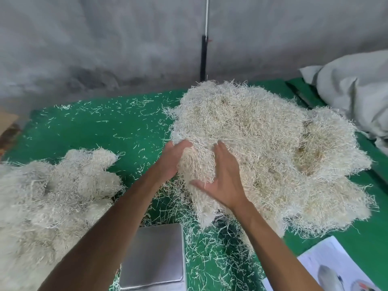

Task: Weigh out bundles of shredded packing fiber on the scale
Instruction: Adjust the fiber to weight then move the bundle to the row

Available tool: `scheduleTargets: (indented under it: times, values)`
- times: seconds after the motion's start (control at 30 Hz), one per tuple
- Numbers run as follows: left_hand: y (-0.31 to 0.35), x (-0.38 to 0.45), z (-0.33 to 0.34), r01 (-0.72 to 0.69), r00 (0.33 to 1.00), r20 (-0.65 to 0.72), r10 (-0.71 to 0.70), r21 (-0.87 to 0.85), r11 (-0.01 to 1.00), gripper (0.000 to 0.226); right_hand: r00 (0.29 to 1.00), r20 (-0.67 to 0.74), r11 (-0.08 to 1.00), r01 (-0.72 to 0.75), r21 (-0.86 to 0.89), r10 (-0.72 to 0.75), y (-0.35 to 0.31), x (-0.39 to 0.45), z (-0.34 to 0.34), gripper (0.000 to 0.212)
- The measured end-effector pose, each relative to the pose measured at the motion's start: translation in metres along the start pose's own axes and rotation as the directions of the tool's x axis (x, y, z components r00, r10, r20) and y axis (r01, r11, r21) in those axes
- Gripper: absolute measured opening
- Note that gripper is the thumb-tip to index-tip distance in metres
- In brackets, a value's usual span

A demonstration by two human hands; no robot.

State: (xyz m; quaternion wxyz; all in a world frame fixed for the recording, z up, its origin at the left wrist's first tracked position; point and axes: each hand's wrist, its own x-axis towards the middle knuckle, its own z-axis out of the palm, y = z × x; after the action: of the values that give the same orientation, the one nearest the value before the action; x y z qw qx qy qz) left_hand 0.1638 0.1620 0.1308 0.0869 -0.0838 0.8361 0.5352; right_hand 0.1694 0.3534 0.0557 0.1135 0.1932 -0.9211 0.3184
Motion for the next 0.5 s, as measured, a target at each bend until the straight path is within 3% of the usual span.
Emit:
scheduleTargets:
  times: [0.07, 0.13, 0.2, 0.23, 0.3, 0.37, 0.43, 0.5]
  values:
    - [0.034, 0.002, 0.004, 0.017, 0.997, -0.076, -0.029, -0.162, 0.987, 0.057, 0.983, 0.130, 0.990, -0.121, -0.065, 0.129, -0.002, -0.001, 0.003, 0.116]
    - [0.067, 0.004, 0.007, -0.022, 0.991, -0.134, -0.007, -0.211, 0.977, 0.083, 0.925, 0.201, 0.946, -0.311, -0.088, 0.322, -0.001, 0.003, 0.000, 0.067]
    - [0.095, 0.004, -0.001, -0.231, 0.963, -0.142, 0.228, -0.003, 0.973, 0.070, 0.919, 0.113, 0.923, -0.383, 0.025, 0.378, -0.001, 0.012, -0.013, 0.034]
    - [0.104, 0.006, -0.012, -0.308, 0.933, -0.135, 0.334, 0.185, 0.933, 0.058, 0.934, 0.025, 0.932, -0.358, 0.058, 0.357, 0.004, 0.017, -0.020, 0.025]
    - [0.120, 0.015, -0.041, -0.364, 0.860, -0.116, 0.496, 0.542, 0.757, 0.034, 0.943, -0.042, 0.943, -0.331, -0.042, 0.329, 0.015, 0.026, -0.046, 0.026]
    - [0.129, 0.026, -0.068, -0.353, 0.820, -0.173, 0.546, 0.598, 0.720, 0.024, 0.901, -0.055, 0.889, -0.435, -0.141, 0.431, 0.023, 0.035, -0.071, 0.047]
    - [0.131, 0.030, -0.078, -0.312, 0.858, -0.246, 0.451, 0.449, 0.837, 0.042, 0.861, -0.082, 0.863, -0.505, -0.012, 0.502, 0.025, 0.045, -0.085, 0.059]
    - [0.127, 0.028, -0.060, -0.251, 0.952, -0.082, 0.295, 0.342, 0.905, 0.089, 0.886, -0.075, 0.878, -0.436, 0.198, 0.457, 0.011, 0.056, -0.085, 0.053]
